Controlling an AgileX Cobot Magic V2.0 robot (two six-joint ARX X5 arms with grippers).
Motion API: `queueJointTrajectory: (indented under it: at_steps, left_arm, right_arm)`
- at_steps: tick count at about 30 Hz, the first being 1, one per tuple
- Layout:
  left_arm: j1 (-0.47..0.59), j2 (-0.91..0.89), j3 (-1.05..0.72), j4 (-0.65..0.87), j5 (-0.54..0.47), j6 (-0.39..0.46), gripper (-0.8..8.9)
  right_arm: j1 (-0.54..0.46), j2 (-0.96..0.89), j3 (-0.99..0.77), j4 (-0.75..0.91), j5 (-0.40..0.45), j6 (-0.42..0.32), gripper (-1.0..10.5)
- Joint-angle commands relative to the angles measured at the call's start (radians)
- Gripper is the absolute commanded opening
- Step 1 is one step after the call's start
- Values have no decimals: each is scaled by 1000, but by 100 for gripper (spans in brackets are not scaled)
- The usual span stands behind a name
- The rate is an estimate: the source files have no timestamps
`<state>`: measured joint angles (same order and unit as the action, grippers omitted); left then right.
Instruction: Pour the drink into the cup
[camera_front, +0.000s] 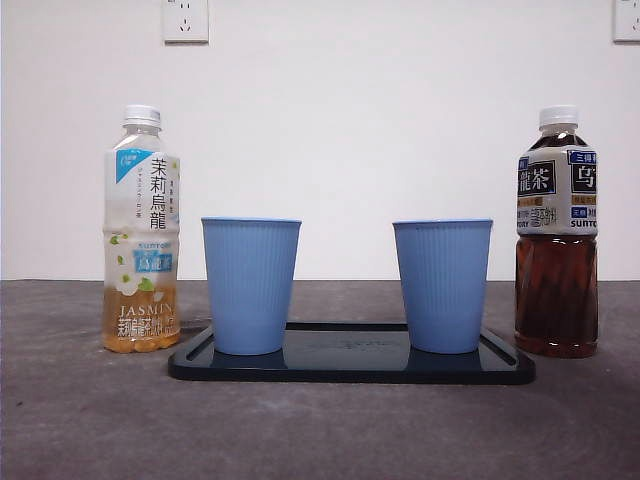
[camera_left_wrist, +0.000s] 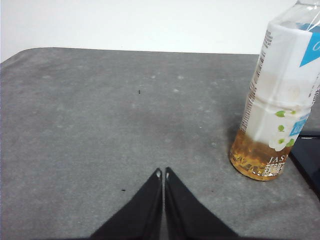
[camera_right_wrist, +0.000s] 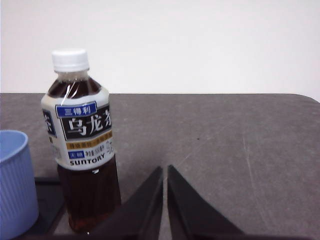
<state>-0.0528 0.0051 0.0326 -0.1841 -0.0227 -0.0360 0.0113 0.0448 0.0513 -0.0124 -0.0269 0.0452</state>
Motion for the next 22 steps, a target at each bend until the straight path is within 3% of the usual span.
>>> queueJointTrajectory:
  at_steps: [1, 15, 22]
  left_arm:
    - [1, -2, -19, -6, 1, -3, 7]
    - [1, -2, -19, -6, 1, -3, 7]
    - [1, -2, -19, -6, 1, -3, 7]
  right_arm:
    - [0, -13, -23, 4, -3, -8, 11]
    - [0, -41, -40, -170, -2, -3, 12]
    - [0, -42, -40, -157, -1, 9, 11]
